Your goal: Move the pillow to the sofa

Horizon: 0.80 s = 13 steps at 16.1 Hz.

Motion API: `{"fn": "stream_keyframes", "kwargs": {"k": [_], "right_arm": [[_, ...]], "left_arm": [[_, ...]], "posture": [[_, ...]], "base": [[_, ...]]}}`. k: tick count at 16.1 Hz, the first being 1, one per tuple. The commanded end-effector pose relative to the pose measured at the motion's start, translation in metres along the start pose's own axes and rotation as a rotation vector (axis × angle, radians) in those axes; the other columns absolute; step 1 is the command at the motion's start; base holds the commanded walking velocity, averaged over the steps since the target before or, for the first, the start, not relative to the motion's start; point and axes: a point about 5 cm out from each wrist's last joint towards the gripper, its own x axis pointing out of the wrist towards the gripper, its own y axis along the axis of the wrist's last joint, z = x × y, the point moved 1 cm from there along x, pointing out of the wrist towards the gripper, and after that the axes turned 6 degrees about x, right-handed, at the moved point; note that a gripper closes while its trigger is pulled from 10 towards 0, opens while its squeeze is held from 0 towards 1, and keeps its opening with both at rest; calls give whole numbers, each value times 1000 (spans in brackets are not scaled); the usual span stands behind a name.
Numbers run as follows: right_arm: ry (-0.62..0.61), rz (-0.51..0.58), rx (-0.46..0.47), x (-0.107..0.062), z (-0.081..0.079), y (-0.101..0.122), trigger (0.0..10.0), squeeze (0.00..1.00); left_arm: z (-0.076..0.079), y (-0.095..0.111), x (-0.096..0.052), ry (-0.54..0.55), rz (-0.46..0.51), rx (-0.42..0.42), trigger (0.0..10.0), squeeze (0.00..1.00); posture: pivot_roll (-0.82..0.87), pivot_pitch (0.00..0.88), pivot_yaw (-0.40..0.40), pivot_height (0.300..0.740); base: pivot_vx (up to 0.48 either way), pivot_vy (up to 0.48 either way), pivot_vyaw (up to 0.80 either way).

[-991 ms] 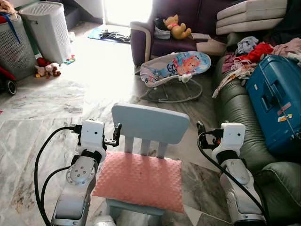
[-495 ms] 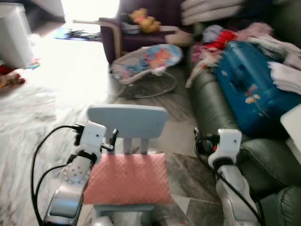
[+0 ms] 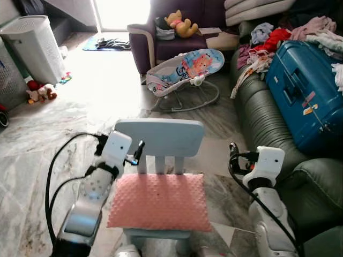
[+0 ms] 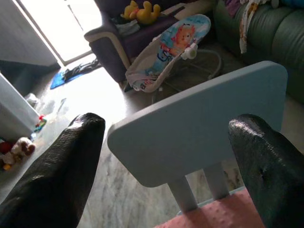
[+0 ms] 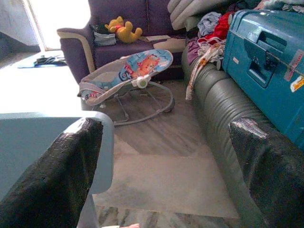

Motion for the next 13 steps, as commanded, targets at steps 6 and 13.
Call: {"fn": "stream_keyframes", "kwargs": {"k": [6, 13], "right_arm": [[38, 2, -22, 1, 0, 3, 10000, 0], [58, -23, -21, -4, -1, -1, 10000, 0]], "left_arm": [[-10, -16, -10, 172, -70, -11, 10000, 0], [-24, -17, -18, 279, -78, 9, 10000, 0]], "posture": [[21, 0, -2, 740], [28, 0, -15, 695]], "base": [[0, 0, 0], [0, 0, 0]]}}
